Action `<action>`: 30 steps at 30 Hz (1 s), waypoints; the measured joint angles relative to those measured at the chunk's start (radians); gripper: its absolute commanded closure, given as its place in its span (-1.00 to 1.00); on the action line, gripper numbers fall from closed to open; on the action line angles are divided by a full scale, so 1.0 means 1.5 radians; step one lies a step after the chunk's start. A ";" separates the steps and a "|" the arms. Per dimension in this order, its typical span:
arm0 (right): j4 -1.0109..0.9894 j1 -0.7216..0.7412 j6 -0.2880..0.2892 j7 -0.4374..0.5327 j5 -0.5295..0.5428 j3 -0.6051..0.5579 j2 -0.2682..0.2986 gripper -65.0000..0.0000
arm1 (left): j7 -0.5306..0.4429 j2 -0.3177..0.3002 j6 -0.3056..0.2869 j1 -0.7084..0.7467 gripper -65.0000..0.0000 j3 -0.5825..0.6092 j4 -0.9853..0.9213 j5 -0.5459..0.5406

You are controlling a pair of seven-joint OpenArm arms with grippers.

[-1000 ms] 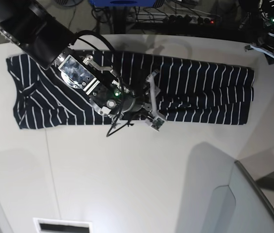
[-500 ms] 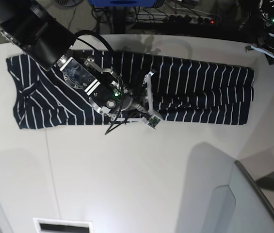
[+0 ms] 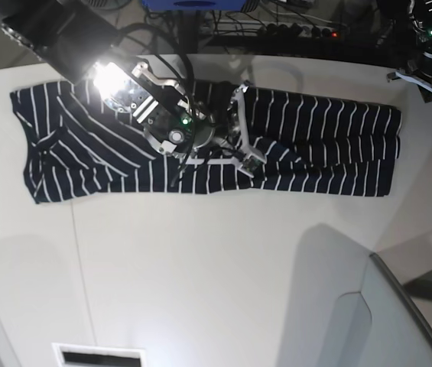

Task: Layout the t-shirt on the table in an organized manner, then fold the t-shirt properly
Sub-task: 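Press and smooth the shirt middle with the right gripper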

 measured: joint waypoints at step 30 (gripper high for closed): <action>0.008 0.018 -0.004 -0.022 -0.004 -0.003 -0.087 0.32 | -0.002 -0.003 0.000 0.002 1.00 -0.004 -0.031 -0.001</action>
